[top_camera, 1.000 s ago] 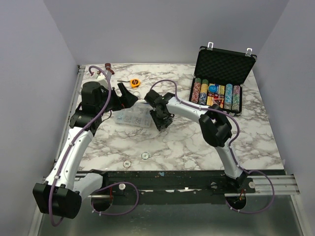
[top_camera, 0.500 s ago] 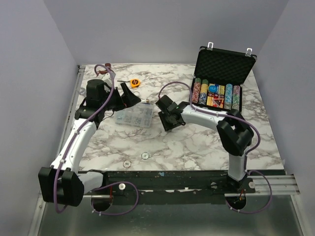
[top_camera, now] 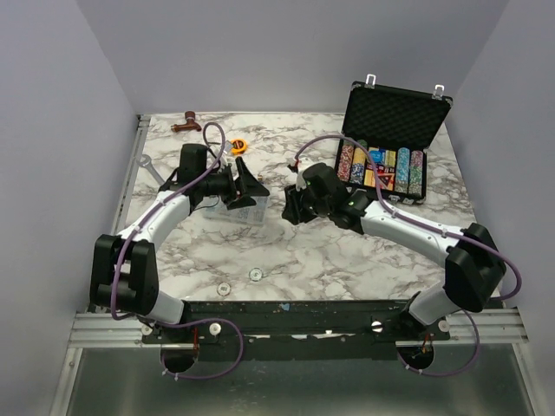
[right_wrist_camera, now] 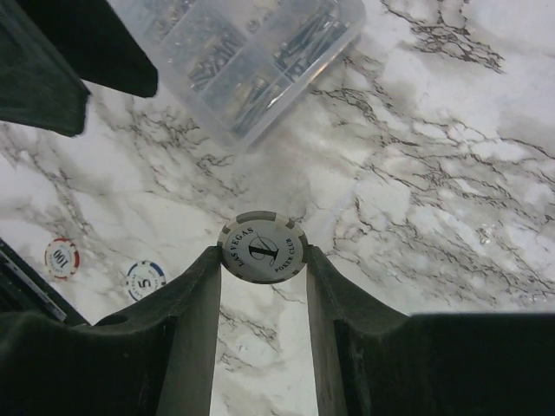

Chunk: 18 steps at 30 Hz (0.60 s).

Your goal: Pack up texas hold em set

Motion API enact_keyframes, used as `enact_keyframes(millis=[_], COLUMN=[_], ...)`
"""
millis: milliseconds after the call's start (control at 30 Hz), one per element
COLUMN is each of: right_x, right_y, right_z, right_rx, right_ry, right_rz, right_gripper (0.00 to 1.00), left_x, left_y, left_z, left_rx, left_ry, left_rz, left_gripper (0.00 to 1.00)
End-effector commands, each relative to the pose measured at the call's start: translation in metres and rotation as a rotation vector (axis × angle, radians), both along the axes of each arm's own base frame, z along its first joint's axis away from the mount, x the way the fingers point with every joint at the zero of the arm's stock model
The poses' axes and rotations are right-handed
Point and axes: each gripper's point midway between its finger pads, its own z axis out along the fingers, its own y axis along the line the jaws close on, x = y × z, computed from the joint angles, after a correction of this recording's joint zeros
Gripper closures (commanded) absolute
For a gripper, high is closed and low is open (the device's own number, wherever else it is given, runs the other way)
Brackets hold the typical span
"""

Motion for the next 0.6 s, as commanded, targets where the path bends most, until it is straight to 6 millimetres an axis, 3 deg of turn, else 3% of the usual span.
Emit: enact_keyframes(millis=[0,233,400,567], right_x=[-0.009,-0.009,-0.011,0.003], right_y=[0.017,0.020,0.020,0.006], right_z=[0.026,0.035,0.039,0.019], right_rx=[0.127,0.142,0.162,0.071], right_ry=[-0.055,-0.079,-0.089,-0.078], right_rz=[0.096,0.123,0.127,0.020], right_gripper=[0.64,0.65,0.65,0.64], left_x=[-0.013,-0.029,-0.027,-0.021], left_y=[-0.021,-0.044,-0.043,-0.031], left_z=[0.010,0.000,-0.003,-0.001], left_rx=[-0.030,-0.023,0.000,0.094], left_ry=[-0.013,0.020,0.018,-0.047], left_rz=[-0.119,-0.212,-0.203,-0.144], left_gripper=[0.25,0.36,0.41,0.38])
